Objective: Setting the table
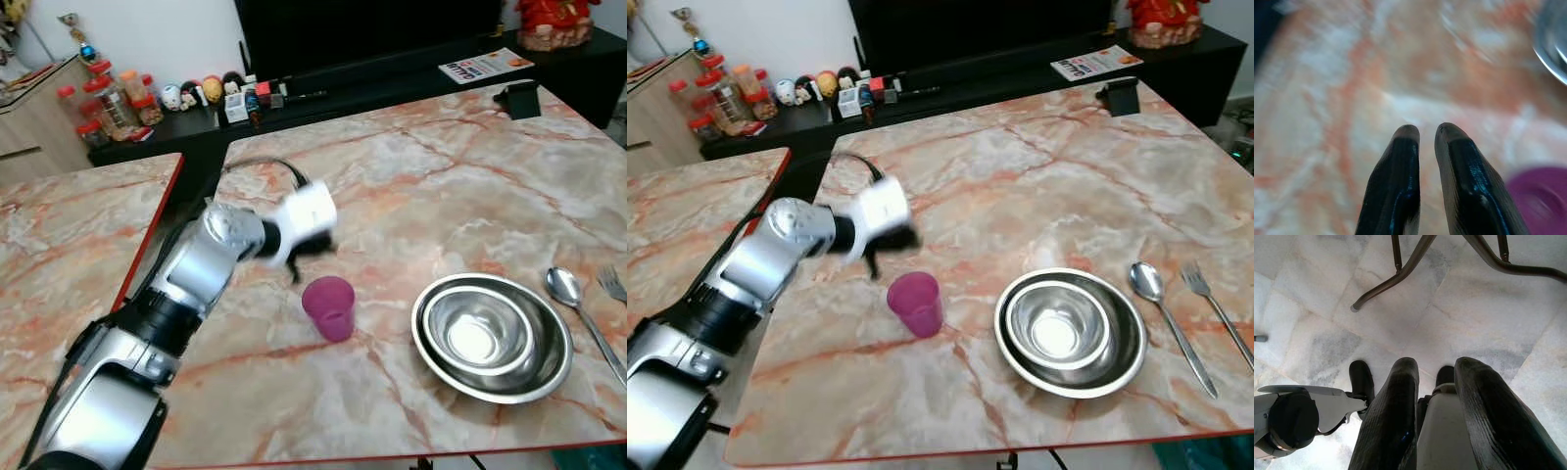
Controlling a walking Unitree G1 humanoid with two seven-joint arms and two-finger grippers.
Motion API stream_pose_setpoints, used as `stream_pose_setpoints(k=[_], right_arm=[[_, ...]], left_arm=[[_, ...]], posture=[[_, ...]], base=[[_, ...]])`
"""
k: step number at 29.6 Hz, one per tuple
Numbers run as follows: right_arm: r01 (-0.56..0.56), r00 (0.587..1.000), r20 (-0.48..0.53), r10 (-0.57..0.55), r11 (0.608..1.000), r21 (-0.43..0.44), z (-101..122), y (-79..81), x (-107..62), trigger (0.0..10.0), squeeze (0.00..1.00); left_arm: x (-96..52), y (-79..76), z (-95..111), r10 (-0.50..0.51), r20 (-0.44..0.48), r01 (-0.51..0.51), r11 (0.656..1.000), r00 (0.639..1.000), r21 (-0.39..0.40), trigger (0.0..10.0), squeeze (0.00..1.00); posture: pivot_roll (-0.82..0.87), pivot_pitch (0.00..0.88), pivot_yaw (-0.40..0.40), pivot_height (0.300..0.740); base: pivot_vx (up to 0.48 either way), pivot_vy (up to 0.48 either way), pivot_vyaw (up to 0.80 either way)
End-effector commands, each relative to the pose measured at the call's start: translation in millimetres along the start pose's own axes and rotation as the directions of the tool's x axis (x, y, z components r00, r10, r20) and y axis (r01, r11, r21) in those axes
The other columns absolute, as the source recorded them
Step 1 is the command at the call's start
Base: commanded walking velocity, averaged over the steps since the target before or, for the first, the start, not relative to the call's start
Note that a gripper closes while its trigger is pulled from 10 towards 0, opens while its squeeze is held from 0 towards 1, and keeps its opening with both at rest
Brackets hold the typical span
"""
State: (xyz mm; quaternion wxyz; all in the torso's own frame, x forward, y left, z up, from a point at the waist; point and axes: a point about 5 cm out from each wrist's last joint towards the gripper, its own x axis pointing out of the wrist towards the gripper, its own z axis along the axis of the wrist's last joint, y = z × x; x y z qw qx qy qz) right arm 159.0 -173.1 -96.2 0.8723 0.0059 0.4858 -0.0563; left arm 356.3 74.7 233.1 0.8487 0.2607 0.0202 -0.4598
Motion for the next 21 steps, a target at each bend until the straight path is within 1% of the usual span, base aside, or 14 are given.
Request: stream_pose_setpoints(k=[1,2,4,5,8,9,10,11,12,13,14,16,19,21], right_arm=[[-0.013,1.000,0.001,0.013,1.000,0.015,0,6.1,-0.2,10.0,0.00],[-0.012,1.000,0.003,0.012,1.000,0.018,-1,5.8,-0.3,10.0,0.00],[-0.013,1.000,0.007,0.013,1.000,0.019,-1,5.0,-0.3,10.0,0.00],[-0.013,1.000,0.007,0.013,1.000,0.019,-1,5.0,-0.3,10.0,0.00],[-0.015,1.000,0.011,0.014,1.000,0.016,-1,4.3,-0.4,10.0,0.00],[-0.016,1.000,0.014,0.016,1.000,0.010,0,3.3,-0.3,10.0,0.00],[-0.016,1.000,0.014,0.016,1.000,0.010,0,3.3,-0.3,10.0,0.00],[-0.017,1.000,0.018,0.017,1.000,0.004,1,2.1,-0.2,10.0,0.00],[-0.017,1.000,0.018,0.017,1.000,0.004,1,2.1,-0.2,10.0,0.00],[-0.020,1.000,0.022,0.020,1.000,-0.011,2,0.9,0.0,10.0,0.00],[-0.020,1.000,0.022,0.020,1.000,-0.011,2,0.9,0.0,10.0,0.00],[-0.021,0.999,0.025,0.021,1.000,-0.018,4,0.4,0.2,10.0,0.00],[-0.022,0.999,0.027,0.022,1.000,-0.018,4,0.4,0.3,10.0,0.00],[-0.026,0.999,0.035,0.027,1.000,-0.013,6,0.5,0.5,10.0,0.00]], left_arm=[[-14.3,27.4,7,0.217,0.118,-0.203,0.972,0.969,-0.121,10.0,0.00],[-24.8,37.4,5,0.332,0.167,-0.297,0.932,0.928,-0.207,10.0,0.00],[-42.3,46.9,-6,0.480,0.184,-0.420,0.861,0.857,-0.287,10.0,0.00],[-42.3,46.9,-6,0.480,0.184,-0.420,0.861,0.857,-0.287,10.0,0.00],[-52.3,49.2,-17,0.561,0.170,-0.498,0.812,0.810,-0.305,10.0,0.00],[-64.3,48.5,-37,0.652,0.133,-0.574,0.732,0.747,-0.367,10.0,0.00],[-64.3,48.5,-37,0.652,0.133,-0.574,0.732,0.747,-0.367,10.0,0.00],[-76.3,45.6,-57,0.727,0.086,-0.644,0.651,0.681,-0.401,10.0,0.00],[-76.3,45.6,-57,0.727,0.086,-0.644,0.651,0.681,-0.401,10.0,0.00],[-95.2,36.2,-86,0.818,0.019,-0.730,0.523,0.575,-0.440,10.0,0.00],[-95.2,36.2,-86,0.818,0.019,-0.730,0.523,0.575,-0.440,10.0,0.00],[-103.1,29.0,-100,0.861,-0.013,-0.779,0.454,0.509,-0.433,10.0,0.00],[-106.0,25.6,-107,0.877,-0.034,-0.798,0.421,0.480,-0.431,10.0,0.00],[-109.2,15.7,-123,0.898,-0.085,-0.828,0.358,0.432,-0.432,10.0,0.00]], posture=[[-0.01,0.000,0.193,0.740],[-0.01,0.000,0.193,0.740],[-0.01,0.000,0.185,0.740],[-0.01,0.000,0.185,0.740],[-0.01,0.000,0.185,0.740],[0.01,0.000,0.162,0.740],[0.01,0.000,0.162,0.740],[0.01,0.000,0.155,0.740],[0.01,0.000,0.155,0.740],[0.01,0.000,0.149,0.740],[0.01,0.000,0.149,0.740],[0.02,0.000,0.145,0.740],[0.02,0.000,0.144,0.740],[0.01,0.000,0.136,0.740]], base=[[0.000,0.000,0.00],[0.000,0.000,0.00],[0.000,0.000,0.00],[0.000,0.000,0.00],[0.000,0.000,0.00],[0.000,0.000,0.00],[0.000,0.000,0.00],[0.000,0.000,0.00],[0.000,0.000,0.00],[0.000,0.000,0.00],[0.000,0.000,0.00],[0.000,0.000,0.00],[0.000,0.000,0.00],[0.000,0.000,0.00]])
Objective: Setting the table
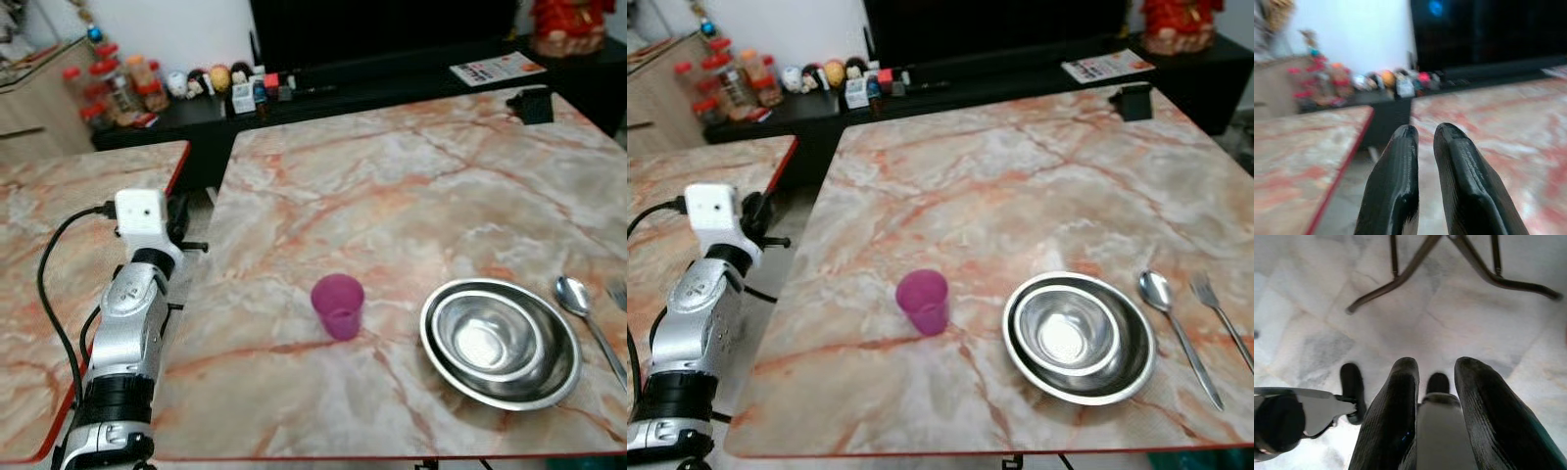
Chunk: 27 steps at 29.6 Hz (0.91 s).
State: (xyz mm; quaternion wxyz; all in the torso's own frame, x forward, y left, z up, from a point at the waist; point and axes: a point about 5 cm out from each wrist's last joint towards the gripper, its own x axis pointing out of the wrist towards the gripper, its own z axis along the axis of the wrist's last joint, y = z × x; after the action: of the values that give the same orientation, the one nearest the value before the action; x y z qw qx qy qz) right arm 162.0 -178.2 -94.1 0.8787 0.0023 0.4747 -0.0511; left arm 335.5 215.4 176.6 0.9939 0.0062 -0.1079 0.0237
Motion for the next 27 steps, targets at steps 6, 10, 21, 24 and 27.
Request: stream_pose_setpoints(k=[6,10,21,24,27], right_arm=[[-0.011,1.000,0.013,0.011,1.000,0.012,2,1.9,0.2,10.0,0.00],[-0.003,1.000,0.013,0.003,1.000,0.010,3,-1.1,0.5,10.0,0.00],[0.003,1.000,0.012,-0.003,1.000,0.017,3,-2.5,0.4,10.0,0.00],[0.003,1.000,0.008,-0.003,1.000,0.009,2,-2.6,0.3,10.0,0.00],[-0.001,1.000,0.004,0.001,1.000,-0.015,2,-2.4,0.2,10.0,0.00]], left_arm=[[-16.7,1.9,-24,0.113,-0.032,-0.115,0.992,0.993,-0.053,10.0,0.00],[-17.6,-5.7,-28,0.124,-0.035,-0.126,0.988,0.992,-0.088,10.0,0.00],[-18.7,-17.6,-33,0.090,-0.059,-0.095,0.991,0.994,-0.095,10.0,0.00],[-18.4,-22.1,-33,0.080,-0.062,-0.086,0.991,0.995,-0.105,10.0,0.00],[-17.3,-25.0,-34,0.073,-0.065,-0.080,0.991,0.995,-0.110,10.0,0.00]], posture=[[0.02,0.000,0.124,0.740],[0.01,0.000,0.116,0.740],[0.01,0.000,0.122,0.740],[0.01,0.000,0.126,0.740],[0.01,0.000,0.124,0.740]], base=[[0.000,0.000,0.00],[0.000,0.000,0.00],[0.000,0.000,0.00],[0.000,0.000,0.00],[0.000,0.000,0.17]])
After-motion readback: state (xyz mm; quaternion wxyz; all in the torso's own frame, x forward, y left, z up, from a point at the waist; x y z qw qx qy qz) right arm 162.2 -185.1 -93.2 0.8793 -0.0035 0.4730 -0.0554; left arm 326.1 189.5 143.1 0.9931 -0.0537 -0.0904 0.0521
